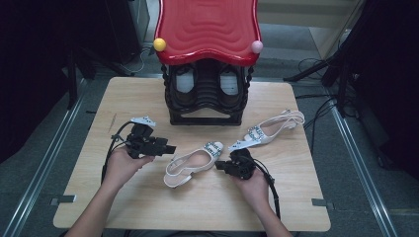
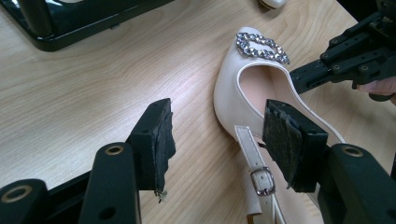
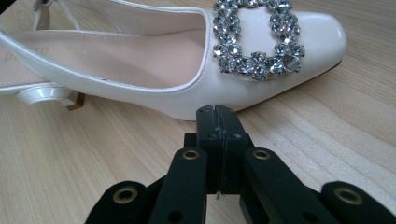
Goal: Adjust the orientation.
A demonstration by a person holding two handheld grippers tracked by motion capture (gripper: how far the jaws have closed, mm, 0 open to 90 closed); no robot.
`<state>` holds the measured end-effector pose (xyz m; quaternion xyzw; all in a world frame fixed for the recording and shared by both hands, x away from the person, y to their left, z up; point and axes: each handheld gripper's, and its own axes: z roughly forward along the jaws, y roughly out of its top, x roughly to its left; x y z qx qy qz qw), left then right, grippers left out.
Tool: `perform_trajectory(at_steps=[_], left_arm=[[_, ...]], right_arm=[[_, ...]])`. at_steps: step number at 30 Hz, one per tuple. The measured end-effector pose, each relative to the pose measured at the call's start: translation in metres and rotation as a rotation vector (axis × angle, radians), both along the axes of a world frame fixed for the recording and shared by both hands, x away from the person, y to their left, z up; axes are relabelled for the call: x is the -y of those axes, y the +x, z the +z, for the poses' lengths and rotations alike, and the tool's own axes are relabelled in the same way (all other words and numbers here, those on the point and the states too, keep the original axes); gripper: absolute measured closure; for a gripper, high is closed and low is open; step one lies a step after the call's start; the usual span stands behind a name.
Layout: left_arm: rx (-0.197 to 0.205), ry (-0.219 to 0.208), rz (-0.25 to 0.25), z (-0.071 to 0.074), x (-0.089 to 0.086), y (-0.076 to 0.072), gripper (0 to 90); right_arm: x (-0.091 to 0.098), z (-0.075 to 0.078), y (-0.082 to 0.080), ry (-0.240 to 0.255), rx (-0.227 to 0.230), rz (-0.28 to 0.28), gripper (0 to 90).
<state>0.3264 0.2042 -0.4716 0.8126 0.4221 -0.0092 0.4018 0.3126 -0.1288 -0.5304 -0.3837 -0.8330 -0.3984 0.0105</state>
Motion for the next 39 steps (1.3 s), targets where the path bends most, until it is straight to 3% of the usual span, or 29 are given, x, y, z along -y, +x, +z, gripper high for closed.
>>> perform_trajectory(at_steps=[15,18,29,39], left_arm=[[-0.005,0.003,0.044,-0.004,-0.016,-0.013,41.0],[-0.010,0.008,0.054,-0.006,-0.021,-0.018,40.7],[-0.007,0.016,0.102,-0.009,-0.039,-0.035,40.4],[0.002,0.016,0.097,-0.010,-0.038,-0.037,40.4]], right_arm=[[-0.005,-0.001,0.012,-0.003,-0.015,-0.002,90.0],[-0.009,0.001,0.020,-0.023,-0.012,-0.003,90.0],[-0.020,0.000,0.043,-0.009,-0.022,-0.010,90.0],[-0.026,-0.002,0.052,0.007,-0.014,-0.033,88.3]])
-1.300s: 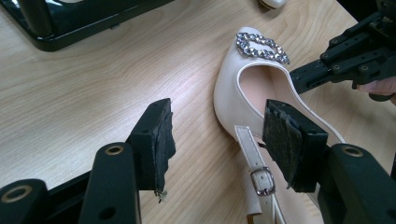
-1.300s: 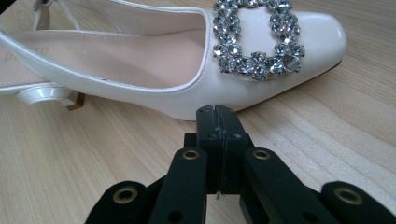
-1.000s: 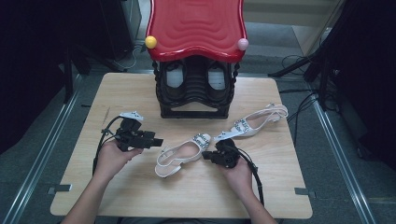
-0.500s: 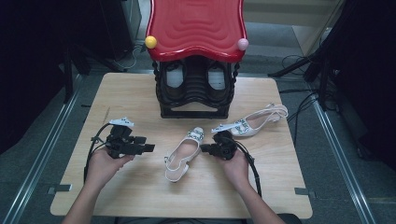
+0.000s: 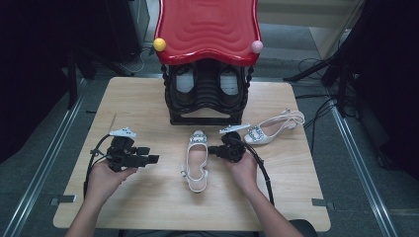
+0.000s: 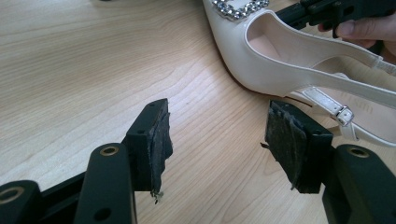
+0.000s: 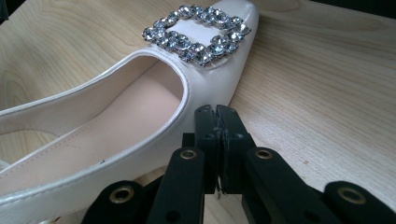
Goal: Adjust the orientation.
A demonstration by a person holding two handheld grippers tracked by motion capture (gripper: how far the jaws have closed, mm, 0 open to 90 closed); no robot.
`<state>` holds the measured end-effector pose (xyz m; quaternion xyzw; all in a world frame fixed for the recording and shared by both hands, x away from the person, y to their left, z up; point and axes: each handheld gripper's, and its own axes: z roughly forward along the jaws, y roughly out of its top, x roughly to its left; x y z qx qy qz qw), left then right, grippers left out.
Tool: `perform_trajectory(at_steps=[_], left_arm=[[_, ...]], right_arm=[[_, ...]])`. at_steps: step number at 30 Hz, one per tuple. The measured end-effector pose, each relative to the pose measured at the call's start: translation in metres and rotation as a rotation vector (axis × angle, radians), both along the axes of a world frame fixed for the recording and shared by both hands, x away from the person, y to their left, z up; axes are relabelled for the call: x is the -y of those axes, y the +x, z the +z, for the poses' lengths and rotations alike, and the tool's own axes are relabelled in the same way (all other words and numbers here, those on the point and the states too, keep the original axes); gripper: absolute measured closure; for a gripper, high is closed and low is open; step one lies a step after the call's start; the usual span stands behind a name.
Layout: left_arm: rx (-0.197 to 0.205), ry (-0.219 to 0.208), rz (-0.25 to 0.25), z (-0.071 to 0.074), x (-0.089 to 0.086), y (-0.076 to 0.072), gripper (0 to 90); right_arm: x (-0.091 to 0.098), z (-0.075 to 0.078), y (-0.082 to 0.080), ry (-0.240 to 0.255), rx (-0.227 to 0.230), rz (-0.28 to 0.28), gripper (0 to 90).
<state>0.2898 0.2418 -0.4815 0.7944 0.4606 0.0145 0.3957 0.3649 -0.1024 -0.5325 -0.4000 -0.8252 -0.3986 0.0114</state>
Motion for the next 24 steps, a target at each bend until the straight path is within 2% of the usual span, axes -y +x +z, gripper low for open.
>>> perform_trajectory(at_steps=[5,9,10,14,16,20,24], left_arm=[[0.006,0.001,-0.018,0.000,0.003,0.003,40.1],[0.013,-0.002,-0.023,0.001,0.003,0.005,39.8],[0.013,-0.004,-0.025,0.001,0.004,0.007,39.7],[0.007,-0.029,-0.036,0.000,0.005,0.013,39.5],[0.009,-0.045,-0.045,0.001,0.006,0.016,39.1],[0.019,-0.038,-0.057,0.002,0.011,0.021,38.8],[0.010,-0.034,-0.074,0.002,0.017,0.027,38.8]], right_arm=[[0.003,0.002,-0.002,-0.014,0.003,0.010,83.9],[0.008,0.006,-0.006,-0.001,0.018,0.004,79.3],[0.012,0.009,-0.009,0.017,0.027,-0.001,75.1],[0.021,0.011,-0.014,0.014,0.043,-0.006,67.4],[0.027,0.011,-0.017,0.016,0.058,-0.015,67.5],[0.036,0.012,-0.021,0.006,0.061,-0.033,67.5],[0.047,0.014,-0.023,0.006,0.076,-0.055,67.3]])
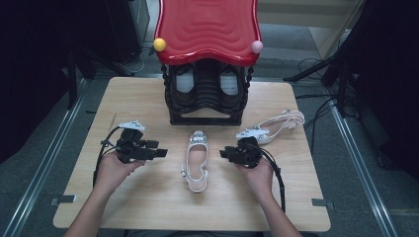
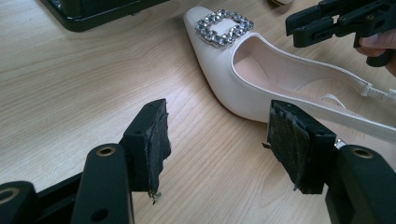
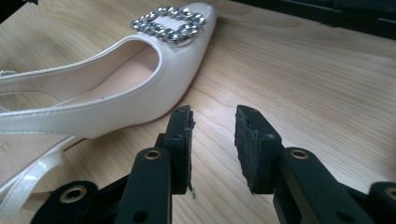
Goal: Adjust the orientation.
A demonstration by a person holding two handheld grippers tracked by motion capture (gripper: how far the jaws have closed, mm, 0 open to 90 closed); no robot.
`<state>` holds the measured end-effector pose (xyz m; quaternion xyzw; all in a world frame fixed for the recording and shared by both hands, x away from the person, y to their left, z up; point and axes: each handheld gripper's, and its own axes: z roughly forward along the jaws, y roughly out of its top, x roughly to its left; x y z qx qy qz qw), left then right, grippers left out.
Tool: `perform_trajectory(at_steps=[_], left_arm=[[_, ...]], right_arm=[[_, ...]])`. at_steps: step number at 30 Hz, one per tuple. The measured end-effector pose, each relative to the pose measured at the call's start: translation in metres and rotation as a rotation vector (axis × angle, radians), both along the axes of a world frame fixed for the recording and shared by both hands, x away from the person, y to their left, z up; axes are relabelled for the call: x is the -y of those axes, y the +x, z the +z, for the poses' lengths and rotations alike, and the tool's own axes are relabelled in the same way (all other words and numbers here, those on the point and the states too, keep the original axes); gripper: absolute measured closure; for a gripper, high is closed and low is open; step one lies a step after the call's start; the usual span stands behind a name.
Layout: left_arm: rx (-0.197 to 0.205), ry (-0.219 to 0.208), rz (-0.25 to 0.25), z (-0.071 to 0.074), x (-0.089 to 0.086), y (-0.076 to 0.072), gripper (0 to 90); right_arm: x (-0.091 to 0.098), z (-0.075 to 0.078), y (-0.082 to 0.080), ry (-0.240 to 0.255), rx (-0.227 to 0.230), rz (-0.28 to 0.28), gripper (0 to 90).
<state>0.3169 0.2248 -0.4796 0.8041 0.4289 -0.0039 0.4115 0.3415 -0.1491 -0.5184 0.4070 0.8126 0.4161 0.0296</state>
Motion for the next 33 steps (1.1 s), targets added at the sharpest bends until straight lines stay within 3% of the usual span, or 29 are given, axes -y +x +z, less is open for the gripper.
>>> perform_trajectory(at_steps=[12,21,33], left_arm=[[-0.003,0.000,-0.045,0.000,0.014,0.009,38.5],[0.000,0.014,-0.044,0.000,0.015,0.010,38.5],[-0.010,0.021,-0.051,-0.002,0.017,0.010,38.3]], right_arm=[[0.039,0.006,-0.004,0.019,0.018,-0.102,67.3],[0.068,0.011,-0.002,0.034,0.029,-0.178,68.9],[0.090,0.008,0.008,0.039,0.013,-0.248,81.8]])
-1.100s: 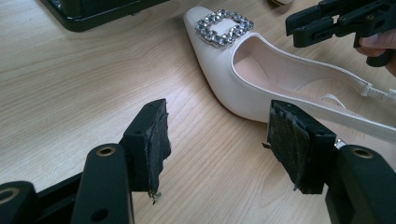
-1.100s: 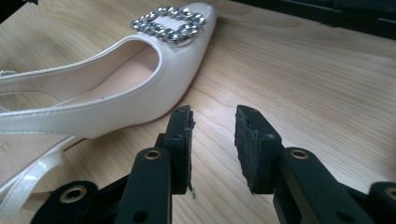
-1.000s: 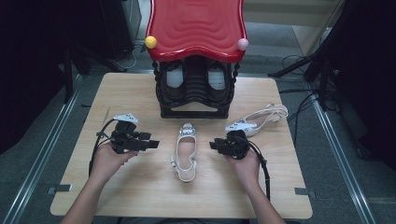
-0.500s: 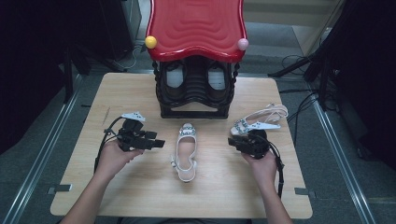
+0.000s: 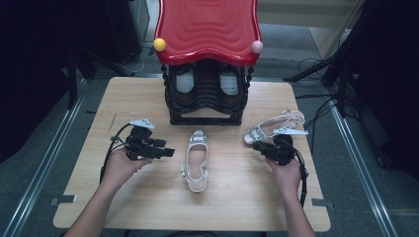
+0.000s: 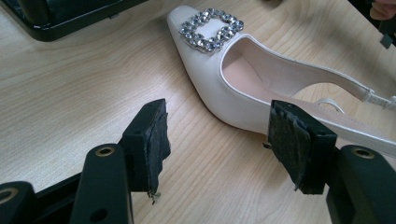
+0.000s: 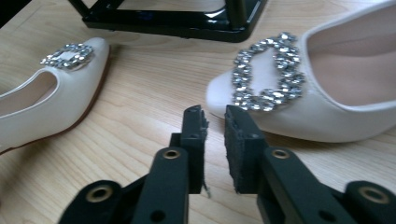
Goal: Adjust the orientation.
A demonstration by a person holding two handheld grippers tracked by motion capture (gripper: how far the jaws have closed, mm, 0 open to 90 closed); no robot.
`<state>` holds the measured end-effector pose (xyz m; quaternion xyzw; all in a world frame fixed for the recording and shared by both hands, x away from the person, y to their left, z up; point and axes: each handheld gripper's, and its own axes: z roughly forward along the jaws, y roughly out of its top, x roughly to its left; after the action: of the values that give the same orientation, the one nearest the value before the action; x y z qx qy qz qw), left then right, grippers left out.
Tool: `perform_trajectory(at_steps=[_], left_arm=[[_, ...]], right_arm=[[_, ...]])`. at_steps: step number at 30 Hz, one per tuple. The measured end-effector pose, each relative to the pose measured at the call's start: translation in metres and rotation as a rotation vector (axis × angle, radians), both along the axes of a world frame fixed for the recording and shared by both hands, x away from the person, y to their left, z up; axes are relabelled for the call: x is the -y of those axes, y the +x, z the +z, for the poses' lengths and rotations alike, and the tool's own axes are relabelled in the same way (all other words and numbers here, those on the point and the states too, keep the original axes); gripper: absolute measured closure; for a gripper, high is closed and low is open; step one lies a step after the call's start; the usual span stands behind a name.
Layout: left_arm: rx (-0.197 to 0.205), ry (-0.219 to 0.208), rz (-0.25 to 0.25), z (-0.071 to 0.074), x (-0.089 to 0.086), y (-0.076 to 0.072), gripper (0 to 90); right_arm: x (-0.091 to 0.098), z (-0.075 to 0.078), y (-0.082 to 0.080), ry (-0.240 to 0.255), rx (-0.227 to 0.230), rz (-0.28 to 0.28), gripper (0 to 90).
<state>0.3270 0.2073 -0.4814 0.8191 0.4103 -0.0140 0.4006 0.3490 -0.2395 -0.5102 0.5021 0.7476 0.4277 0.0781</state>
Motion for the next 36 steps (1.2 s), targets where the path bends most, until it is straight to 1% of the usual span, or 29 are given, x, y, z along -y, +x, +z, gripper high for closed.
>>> perform_trajectory(at_steps=[1,2,3,5,7,9,11,14,15,16,19,26,30,32,34,36], left_arm=[[0.002,-0.006,-0.001,0.000,0.000,0.000,38.3],[0.005,-0.006,0.000,0.000,0.000,0.000,38.3],[0.004,-0.006,0.000,0.000,0.000,0.000,38.2],[0.001,-0.002,0.002,0.000,0.000,0.000,38.3],[0.001,-0.001,0.001,0.000,0.000,0.000,38.3],[0.006,0.000,0.004,0.000,0.000,-0.001,38.7],[0.006,0.003,0.001,0.001,0.000,-0.002,38.8],[0.006,0.003,0.004,0.000,0.000,-0.003,38.7],[0.004,0.005,0.002,-0.001,-0.001,-0.003,38.7],[0.004,0.005,0.006,-0.001,-0.002,-0.003,38.7],[-0.004,0.006,0.012,-0.002,-0.004,-0.005,38.6],[-0.002,0.009,0.036,-0.004,-0.012,-0.010,38.3],[-0.001,0.009,0.044,-0.004,-0.015,-0.012,38.3],[0.000,0.012,0.048,-0.005,-0.017,-0.013,38.3],[-0.004,0.008,0.049,-0.005,-0.018,-0.013,38.4],[-0.004,0.007,0.049,-0.005,-0.017,-0.013,38.3]], right_arm=[[0.001,0.000,0.001,0.002,-0.009,-0.004,83.3],[0.005,0.001,0.002,0.008,-0.005,-0.017,87.5],[0.007,0.000,0.002,0.009,-0.006,-0.019,88.5],[0.009,-0.001,0.004,0.014,-0.021,-0.026,89.2],[0.010,-0.002,0.005,0.010,-0.025,-0.030,89.6],[0.012,-0.006,0.009,0.003,-0.042,-0.047,89.8],[0.014,-0.008,0.011,0.001,-0.045,-0.057,89.7],[0.014,-0.010,0.013,-0.003,-0.048,-0.060,89.9],[0.014,-0.010,0.015,0.010,-0.049,-0.053,89.9],[0.014,-0.010,0.015,0.010,-0.049,-0.053,89.9],[0.011,-0.010,0.017,0.007,-0.047,-0.050,89.8],[0.004,-0.010,0.024,0.006,-0.048,-0.039,88.2],[0.002,-0.008,0.027,-0.010,-0.053,-0.035,89.4],[0.003,-0.006,0.028,0.015,-0.055,-0.037,90.0],[0.005,-0.004,0.028,0.010,-0.052,-0.039,90.0],[0.008,0.000,0.027,0.008,-0.037,-0.048,90.0]])
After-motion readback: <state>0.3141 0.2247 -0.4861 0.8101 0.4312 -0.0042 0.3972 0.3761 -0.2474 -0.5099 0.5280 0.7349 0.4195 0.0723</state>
